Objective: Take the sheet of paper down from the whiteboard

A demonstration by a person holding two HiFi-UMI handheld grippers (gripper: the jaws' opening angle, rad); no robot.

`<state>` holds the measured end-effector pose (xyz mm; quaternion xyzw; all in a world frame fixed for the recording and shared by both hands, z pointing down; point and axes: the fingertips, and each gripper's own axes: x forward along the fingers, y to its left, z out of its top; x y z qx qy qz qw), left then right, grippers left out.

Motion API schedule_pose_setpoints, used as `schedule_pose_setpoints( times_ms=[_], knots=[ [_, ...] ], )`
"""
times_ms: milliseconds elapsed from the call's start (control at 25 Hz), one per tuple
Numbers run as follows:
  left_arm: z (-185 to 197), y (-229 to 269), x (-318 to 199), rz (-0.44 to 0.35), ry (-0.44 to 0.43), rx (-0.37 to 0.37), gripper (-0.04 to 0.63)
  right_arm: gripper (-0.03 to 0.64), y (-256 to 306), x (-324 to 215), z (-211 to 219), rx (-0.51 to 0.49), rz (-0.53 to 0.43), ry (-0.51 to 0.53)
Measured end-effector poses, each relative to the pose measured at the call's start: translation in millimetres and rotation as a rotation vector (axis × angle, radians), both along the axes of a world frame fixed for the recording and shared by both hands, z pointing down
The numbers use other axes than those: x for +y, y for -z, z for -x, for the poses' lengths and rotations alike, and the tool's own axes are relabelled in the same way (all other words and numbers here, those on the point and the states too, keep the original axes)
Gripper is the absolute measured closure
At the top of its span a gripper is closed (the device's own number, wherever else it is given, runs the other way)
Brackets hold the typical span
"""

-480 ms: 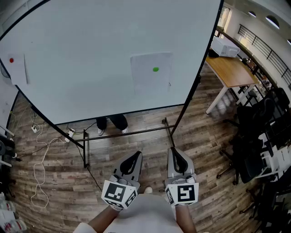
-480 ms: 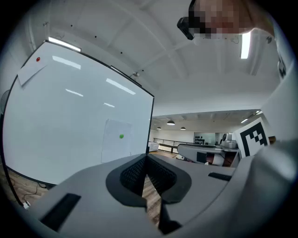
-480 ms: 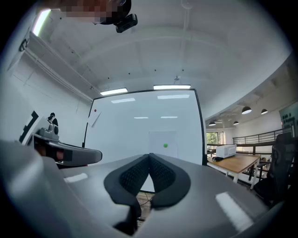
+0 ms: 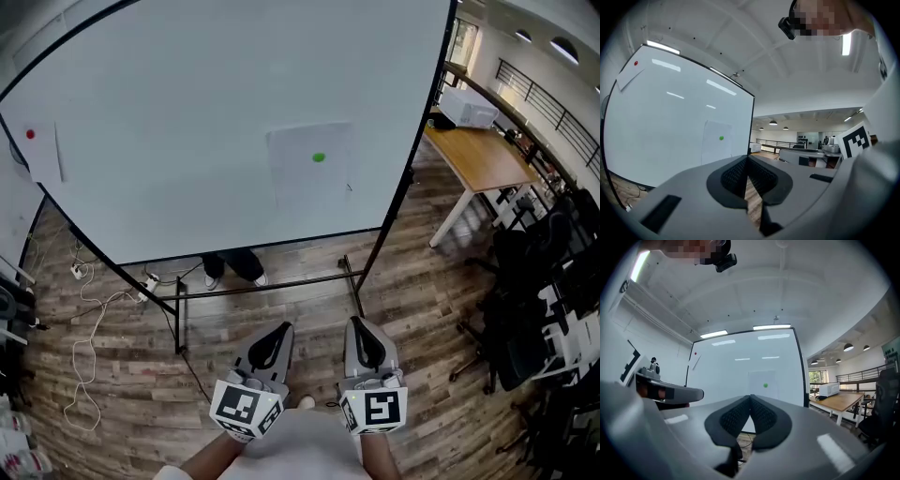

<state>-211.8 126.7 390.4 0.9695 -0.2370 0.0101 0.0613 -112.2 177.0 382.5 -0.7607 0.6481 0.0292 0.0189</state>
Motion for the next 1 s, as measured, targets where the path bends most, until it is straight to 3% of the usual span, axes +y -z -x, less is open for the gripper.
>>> schedule_pose_setpoints(
  times_ms=[280, 560, 1000],
  knots=[
    [-10.1, -7.7, 2.5, 0.007, 0.039, -0.018, 0.589, 0.606, -8.3, 6.8, -14.1, -0.009, -0.002, 0.034],
    [-34.6, -7.2, -3.8, 0.021, 0.022, -0.018, 0.589, 0.606, -6.7, 5.3, -37.5, -0.016, -0.006, 0.026],
    [-98.4, -4.4, -78.6, 0.051, 0.025, 0.027, 0.589, 0.606, -1.6, -52.3, -102.3, -0.003, 0.016, 0.007]
  ],
)
